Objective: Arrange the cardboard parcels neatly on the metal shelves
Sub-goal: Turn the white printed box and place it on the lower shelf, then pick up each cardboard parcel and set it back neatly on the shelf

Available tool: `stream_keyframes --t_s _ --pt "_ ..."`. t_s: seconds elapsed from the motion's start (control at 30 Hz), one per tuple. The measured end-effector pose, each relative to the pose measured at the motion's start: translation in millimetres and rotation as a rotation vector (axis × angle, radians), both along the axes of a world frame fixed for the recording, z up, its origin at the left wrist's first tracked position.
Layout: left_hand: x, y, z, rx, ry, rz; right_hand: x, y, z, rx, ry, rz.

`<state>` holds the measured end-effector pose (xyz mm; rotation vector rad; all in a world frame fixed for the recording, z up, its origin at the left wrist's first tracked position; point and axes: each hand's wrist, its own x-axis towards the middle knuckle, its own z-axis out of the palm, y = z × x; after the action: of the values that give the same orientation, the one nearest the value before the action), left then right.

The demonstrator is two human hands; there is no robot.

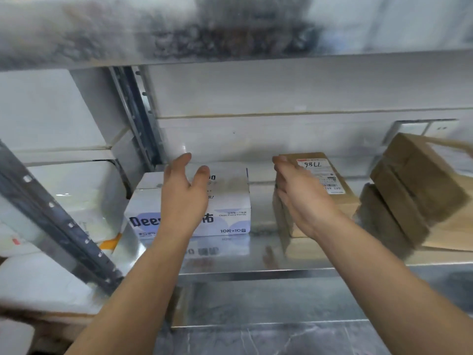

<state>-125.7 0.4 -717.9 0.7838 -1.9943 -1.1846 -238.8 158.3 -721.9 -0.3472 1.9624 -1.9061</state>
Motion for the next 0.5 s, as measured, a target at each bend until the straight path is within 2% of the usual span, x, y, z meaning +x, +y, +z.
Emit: stream_keyframes --t_s 0.2,0.5 --pt "-40.3 48.4 -7.5 0.038 0.001 -0.143 -30.7 51.0 18.6 -0.018 0.052 -0.115" --pt "-82.7 103.6 -25.3 0.136 -0.026 -0.207 -77.6 103.5 9.4 0.027 0.087 -0.234"
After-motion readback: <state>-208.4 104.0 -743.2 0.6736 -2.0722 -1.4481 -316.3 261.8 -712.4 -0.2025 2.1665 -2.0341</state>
